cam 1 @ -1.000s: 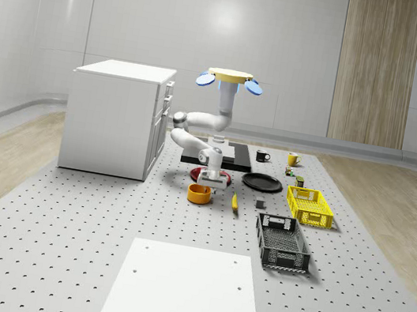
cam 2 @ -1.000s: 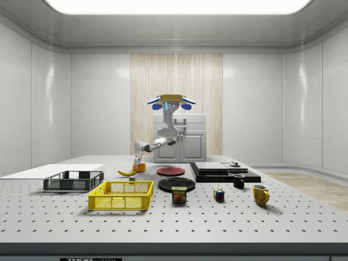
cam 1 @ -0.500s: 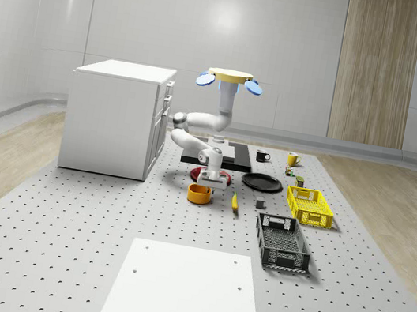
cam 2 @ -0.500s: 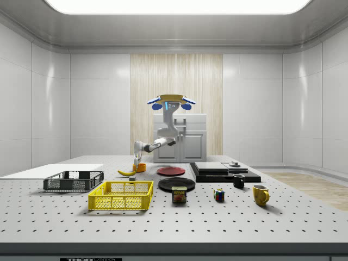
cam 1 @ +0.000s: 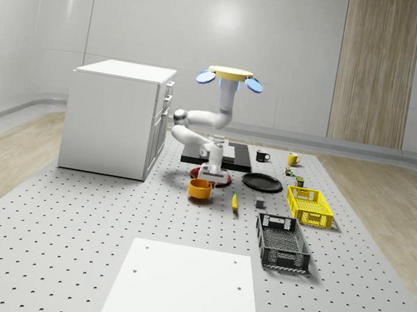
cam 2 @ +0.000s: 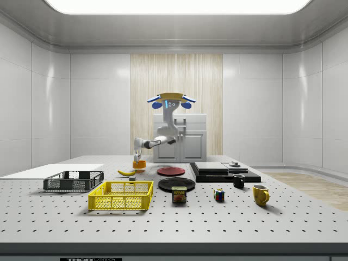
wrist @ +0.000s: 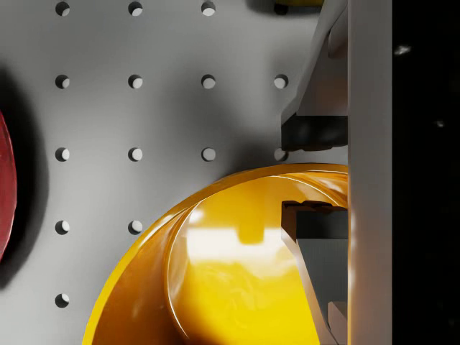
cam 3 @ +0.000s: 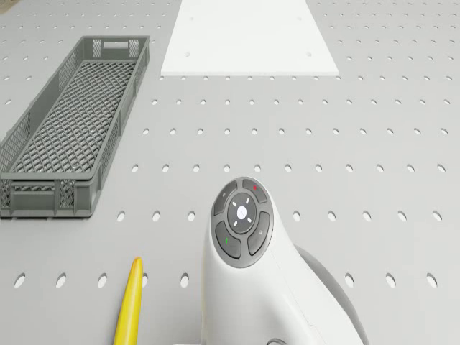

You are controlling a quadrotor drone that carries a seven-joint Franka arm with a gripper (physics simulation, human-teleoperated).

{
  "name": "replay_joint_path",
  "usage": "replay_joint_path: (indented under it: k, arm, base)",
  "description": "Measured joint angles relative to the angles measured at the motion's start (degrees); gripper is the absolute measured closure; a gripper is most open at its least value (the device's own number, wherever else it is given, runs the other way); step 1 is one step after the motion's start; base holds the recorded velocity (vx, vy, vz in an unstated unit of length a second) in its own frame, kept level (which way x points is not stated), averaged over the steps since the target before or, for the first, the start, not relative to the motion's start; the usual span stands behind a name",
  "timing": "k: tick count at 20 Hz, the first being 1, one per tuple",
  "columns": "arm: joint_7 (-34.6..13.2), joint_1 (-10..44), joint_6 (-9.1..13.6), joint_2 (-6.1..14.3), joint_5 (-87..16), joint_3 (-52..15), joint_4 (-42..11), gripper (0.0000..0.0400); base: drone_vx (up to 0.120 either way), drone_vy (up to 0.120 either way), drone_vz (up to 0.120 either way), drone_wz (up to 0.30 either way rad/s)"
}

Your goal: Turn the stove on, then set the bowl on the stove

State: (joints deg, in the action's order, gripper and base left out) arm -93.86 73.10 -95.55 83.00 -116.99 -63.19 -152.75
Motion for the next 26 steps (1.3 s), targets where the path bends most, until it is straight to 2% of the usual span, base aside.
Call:
replay_joint_path:
  k: [5, 9, 11, 17, 26]
  arm:
    - [-0.05, -0.34, 0.79, 0.17, 1.37, -1.50, -0.78, 0.0300]
    - [-0.08, -0.43, 1.02, 0.26, 1.84, -1.99, -1.02, 0.0300]
    - [-0.09, -0.44, 1.06, 0.29, 1.96, -2.12, -1.07, 0.0300]
    - [-0.12, -0.44, 1.07, 0.38, 2.15, -2.29, -1.14, 0.0300]
    - [-0.16, -0.39, 0.99, 0.50, 2.24, -2.34, -1.15, 0.0300]
  base:
    - [-0.120, 0.120, 0.120, 0.000]
    - [-0.120, 0.120, 0.010, 0.000]
    - [-0.120, 0.120, 0.120, 0.000]
    - [-0.120, 0.120, 0.000, 0.000]
    - [-0.111, 0.000, 0.000, 0.000]
